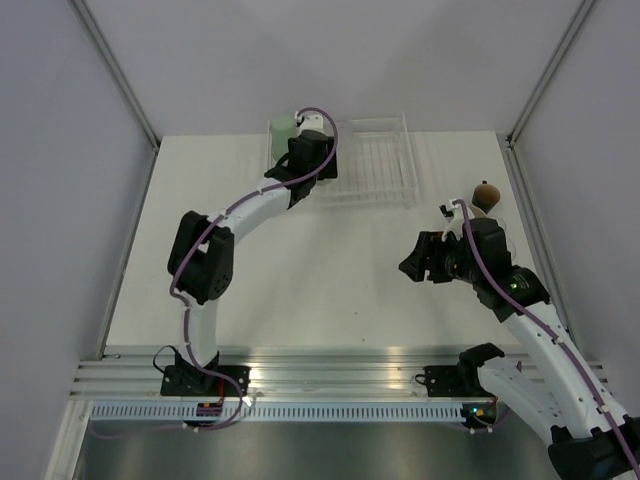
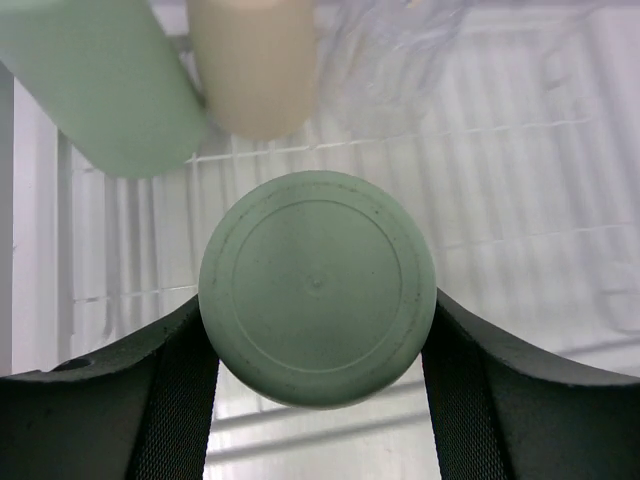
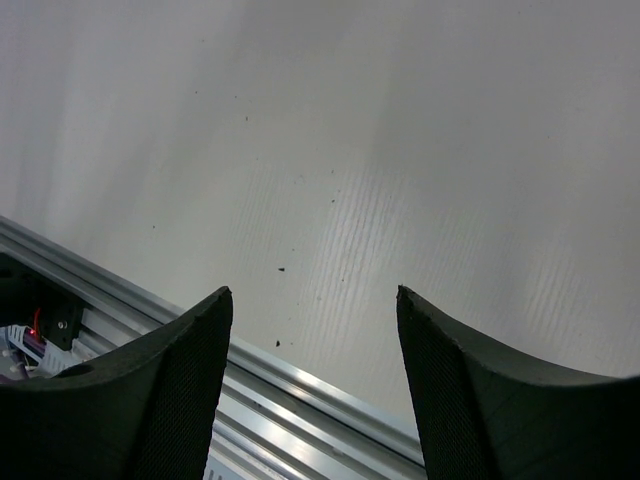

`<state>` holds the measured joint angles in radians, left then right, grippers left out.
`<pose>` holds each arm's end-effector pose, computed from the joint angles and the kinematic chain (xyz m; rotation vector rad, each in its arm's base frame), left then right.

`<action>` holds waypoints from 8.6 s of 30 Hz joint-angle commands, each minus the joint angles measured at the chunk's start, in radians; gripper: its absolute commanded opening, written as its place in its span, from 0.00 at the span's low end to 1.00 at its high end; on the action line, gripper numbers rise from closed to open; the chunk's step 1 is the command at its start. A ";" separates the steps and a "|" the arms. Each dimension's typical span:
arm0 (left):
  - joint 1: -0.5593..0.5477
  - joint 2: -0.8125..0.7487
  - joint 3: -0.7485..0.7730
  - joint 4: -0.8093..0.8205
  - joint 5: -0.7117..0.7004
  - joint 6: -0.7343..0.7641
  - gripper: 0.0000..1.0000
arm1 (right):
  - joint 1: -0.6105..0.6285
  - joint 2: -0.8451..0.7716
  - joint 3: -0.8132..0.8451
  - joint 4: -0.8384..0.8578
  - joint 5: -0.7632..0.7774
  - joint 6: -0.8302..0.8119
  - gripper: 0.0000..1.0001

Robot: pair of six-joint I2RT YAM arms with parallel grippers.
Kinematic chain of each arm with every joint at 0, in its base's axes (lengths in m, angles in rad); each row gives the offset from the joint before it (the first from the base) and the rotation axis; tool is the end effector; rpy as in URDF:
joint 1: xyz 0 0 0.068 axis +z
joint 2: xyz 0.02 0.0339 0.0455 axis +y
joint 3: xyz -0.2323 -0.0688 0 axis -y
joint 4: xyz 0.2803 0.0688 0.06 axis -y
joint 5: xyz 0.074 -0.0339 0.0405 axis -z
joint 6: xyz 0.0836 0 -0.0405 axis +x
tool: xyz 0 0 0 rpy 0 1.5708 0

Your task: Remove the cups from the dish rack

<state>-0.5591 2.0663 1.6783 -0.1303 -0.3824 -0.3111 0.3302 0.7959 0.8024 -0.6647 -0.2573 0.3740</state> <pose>0.4779 -0.2623 0.1923 0.0247 2.0512 -0.1413 0.2389 0.1044 0.2466 -0.0950 2.2863 0.6639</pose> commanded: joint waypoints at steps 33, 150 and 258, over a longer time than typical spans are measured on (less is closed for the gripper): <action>0.159 -0.610 -1.404 1.790 1.083 -1.635 0.02 | 0.394 0.221 -0.151 0.816 0.074 0.132 0.75; 0.140 -1.250 -1.407 0.560 1.039 -0.729 1.00 | -0.471 0.194 0.115 -0.134 0.328 0.137 0.47; 0.153 0.207 0.348 0.247 -0.201 0.394 1.00 | -0.111 0.120 -0.132 0.208 -0.114 0.034 0.73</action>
<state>-0.4007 2.3520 2.0117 0.0193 -0.5503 0.0162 0.2142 0.9165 0.6750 -0.4953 -0.3828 0.4286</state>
